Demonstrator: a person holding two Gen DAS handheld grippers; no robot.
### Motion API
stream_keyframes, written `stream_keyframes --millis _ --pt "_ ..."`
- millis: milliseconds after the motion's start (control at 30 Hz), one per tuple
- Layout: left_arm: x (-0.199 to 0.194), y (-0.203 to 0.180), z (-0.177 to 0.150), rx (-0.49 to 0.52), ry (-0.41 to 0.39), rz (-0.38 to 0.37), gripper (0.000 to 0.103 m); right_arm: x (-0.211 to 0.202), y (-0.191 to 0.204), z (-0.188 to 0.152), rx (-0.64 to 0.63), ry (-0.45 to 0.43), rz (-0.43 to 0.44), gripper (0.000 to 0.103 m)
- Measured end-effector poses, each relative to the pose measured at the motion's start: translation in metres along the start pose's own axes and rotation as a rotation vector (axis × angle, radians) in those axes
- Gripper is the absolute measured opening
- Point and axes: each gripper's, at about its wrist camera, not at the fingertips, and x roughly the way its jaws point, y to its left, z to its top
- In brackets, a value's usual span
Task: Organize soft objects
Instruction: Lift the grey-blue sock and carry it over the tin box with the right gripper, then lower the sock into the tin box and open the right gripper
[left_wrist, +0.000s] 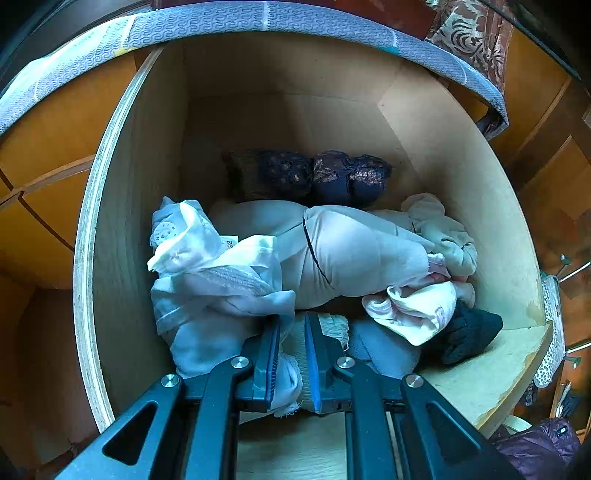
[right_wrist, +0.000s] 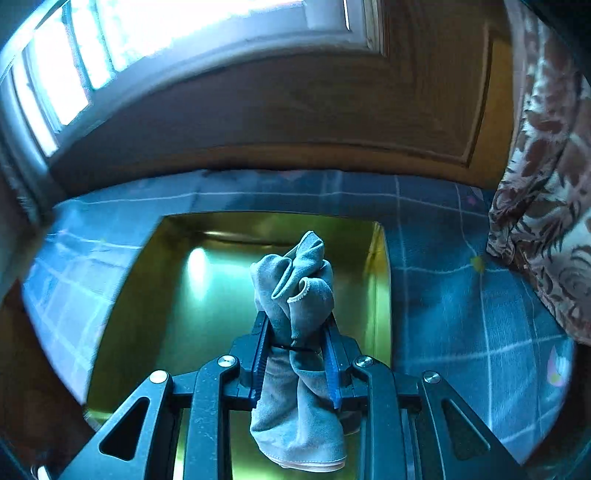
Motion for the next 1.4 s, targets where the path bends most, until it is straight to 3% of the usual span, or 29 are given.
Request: stream_keyframes --millis 100,233,467,633,700,1400 --pt "-0.001 0.001 0.000 0.001 0.001 -0.007 0.014 0.020 -0.007 0.009 0.003 0.026 -0.066 0.028" --pt "-0.001 0.002 0.000 0.001 0.003 -0.016 0.014 0.043 -0.014 0.016 0.009 0.064 -0.085 0.030" --pt "-0.001 0.002 0.000 0.001 0.003 -0.018 0.014 0.061 -0.010 0.012 -0.054 0.052 -0.187 0.038" --pt "-0.001 0.002 0.000 -0.002 0.005 -0.020 0.014 0.055 -0.012 0.009 -0.057 0.025 -0.174 0.042" --pt "-0.001 0.002 0.000 -0.004 0.004 -0.020 0.014 0.048 -0.011 0.007 -0.059 0.014 -0.175 0.050" --pt "-0.003 0.003 -0.002 -0.003 -0.005 -0.019 0.014 0.008 -0.012 -0.020 -0.050 -0.029 -0.106 0.051"
